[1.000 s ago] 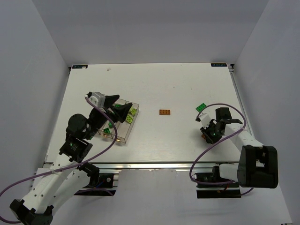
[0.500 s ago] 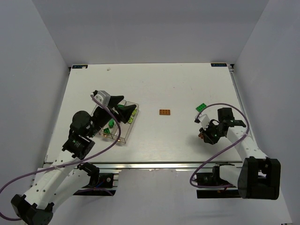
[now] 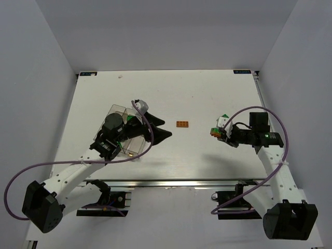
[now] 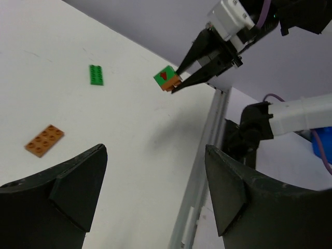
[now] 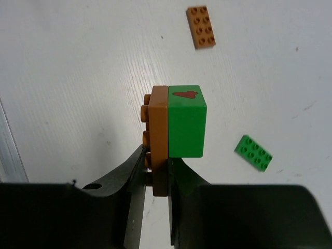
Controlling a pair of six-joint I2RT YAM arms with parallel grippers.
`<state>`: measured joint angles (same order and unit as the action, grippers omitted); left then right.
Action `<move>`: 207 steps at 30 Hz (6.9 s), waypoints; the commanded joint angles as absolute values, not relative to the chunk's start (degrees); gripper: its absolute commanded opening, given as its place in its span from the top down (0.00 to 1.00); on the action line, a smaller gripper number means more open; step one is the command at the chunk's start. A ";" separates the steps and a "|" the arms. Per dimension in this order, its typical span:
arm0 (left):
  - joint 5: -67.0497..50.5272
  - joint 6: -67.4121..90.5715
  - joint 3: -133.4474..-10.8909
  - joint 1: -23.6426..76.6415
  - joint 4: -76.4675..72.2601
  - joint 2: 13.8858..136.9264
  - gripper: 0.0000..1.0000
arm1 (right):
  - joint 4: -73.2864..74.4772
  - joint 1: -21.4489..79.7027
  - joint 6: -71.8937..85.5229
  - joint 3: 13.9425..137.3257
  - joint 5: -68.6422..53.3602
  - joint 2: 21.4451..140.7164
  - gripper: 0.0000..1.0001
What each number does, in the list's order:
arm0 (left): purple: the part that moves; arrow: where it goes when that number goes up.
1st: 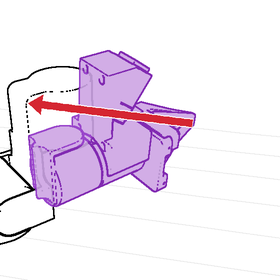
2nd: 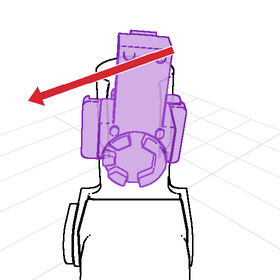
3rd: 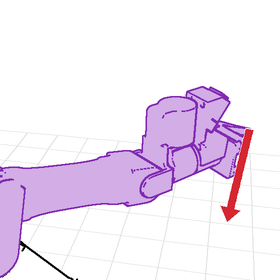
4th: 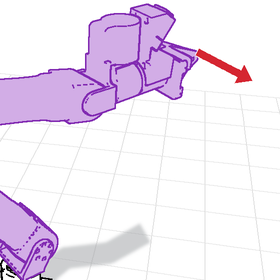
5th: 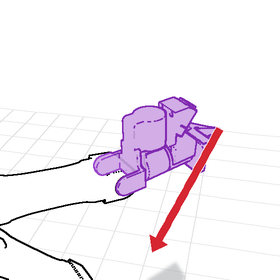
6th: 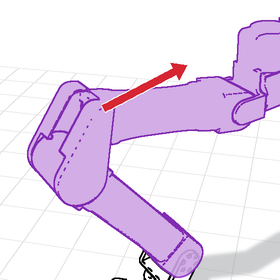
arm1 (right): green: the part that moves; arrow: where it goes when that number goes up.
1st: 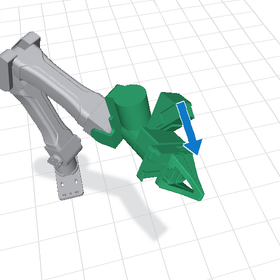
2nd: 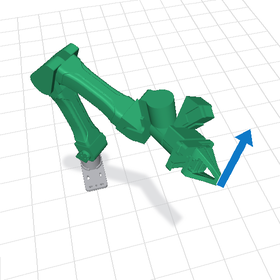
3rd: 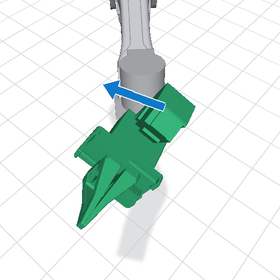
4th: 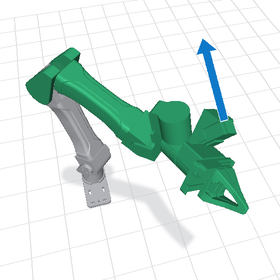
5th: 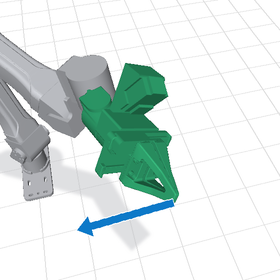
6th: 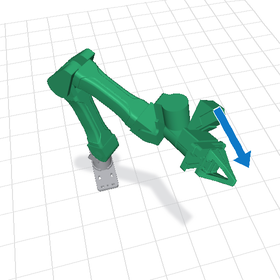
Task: Sort the legos into containers by color
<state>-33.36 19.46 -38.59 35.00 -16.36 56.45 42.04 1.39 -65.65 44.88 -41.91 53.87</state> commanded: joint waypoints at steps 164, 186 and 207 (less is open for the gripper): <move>16.17 12.74 -52.65 17.32 17.05 82.09 0.56 | 11.87 61.96 -41.49 36.65 2.28 53.35 0.96; 11.07 14.06 -46.59 17.32 5.98 48.99 0.24 | 12.57 61.44 -43.32 45.96 4.39 68.26 0.94; 13.71 13.36 -42.89 17.49 0.88 32.52 0.24 | 9.67 65.38 -69.06 96.49 11.69 115.64 0.97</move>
